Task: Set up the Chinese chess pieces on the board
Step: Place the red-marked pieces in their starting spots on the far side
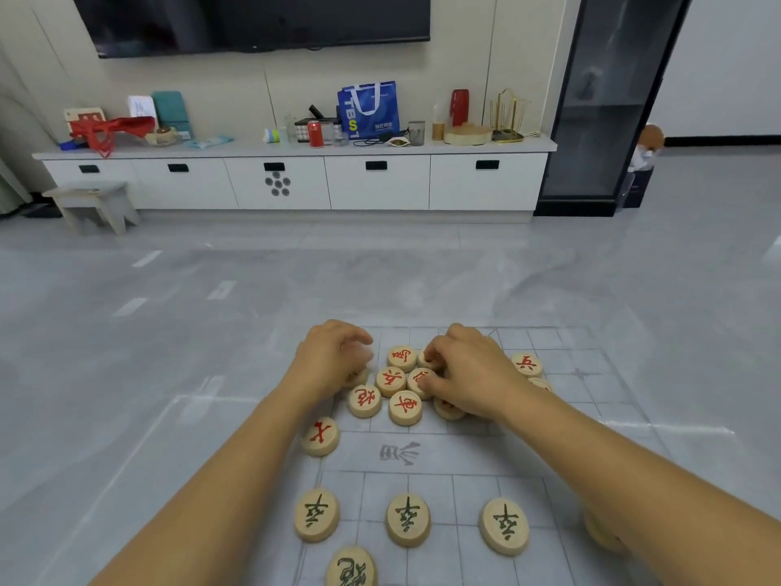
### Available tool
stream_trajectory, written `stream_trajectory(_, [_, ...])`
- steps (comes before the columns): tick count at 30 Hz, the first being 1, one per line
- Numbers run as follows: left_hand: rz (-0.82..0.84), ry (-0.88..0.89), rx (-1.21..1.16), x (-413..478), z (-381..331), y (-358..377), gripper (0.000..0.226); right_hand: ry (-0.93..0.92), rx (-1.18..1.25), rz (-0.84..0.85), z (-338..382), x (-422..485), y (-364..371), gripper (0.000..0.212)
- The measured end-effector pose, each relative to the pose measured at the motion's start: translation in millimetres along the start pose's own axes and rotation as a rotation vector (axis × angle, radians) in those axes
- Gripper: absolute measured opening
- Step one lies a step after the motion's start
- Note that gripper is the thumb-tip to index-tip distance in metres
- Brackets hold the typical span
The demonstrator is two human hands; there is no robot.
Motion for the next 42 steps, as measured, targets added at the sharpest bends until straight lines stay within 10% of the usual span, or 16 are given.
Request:
stream_trajectory(21, [-0.238, -0.04, -0.517, -6.5, 16.2, 4.3, 0.017, -0.014, -0.169, -0.097, 9.2, -7.8, 4.9, 0.039])
stream_trajectory(26, [-0.255, -0.056, -0.576, -5.0, 18.1, 2.6, 0.019, -0.008, 0.198, -0.028, -4.1, -10.1, -5.1, 0.032])
stream_trajectory(30, [-0.215, -0.062, -0.545, -2.9, 19.3, 5.8, 0.016, 0.119, 0.465, -0.075, -52.1, 14.9, -27.5, 0.043])
stream_trajectory(42, [-0.012, -0.1, -0.402, 12.8, -14.7, 15.4, 0.012, 0.12, 0.27, -0.071, -88.1, 50.4, -15.4, 0.044])
Point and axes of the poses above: each hand's wrist, its own x-axis towards the middle knuckle, its own y-axis out of the palm, z = x × y, the point moved 3 cm from there along x, towards the middle knuckle, and after that the axes turned 5 degrees about y, right-handed, at the moved point
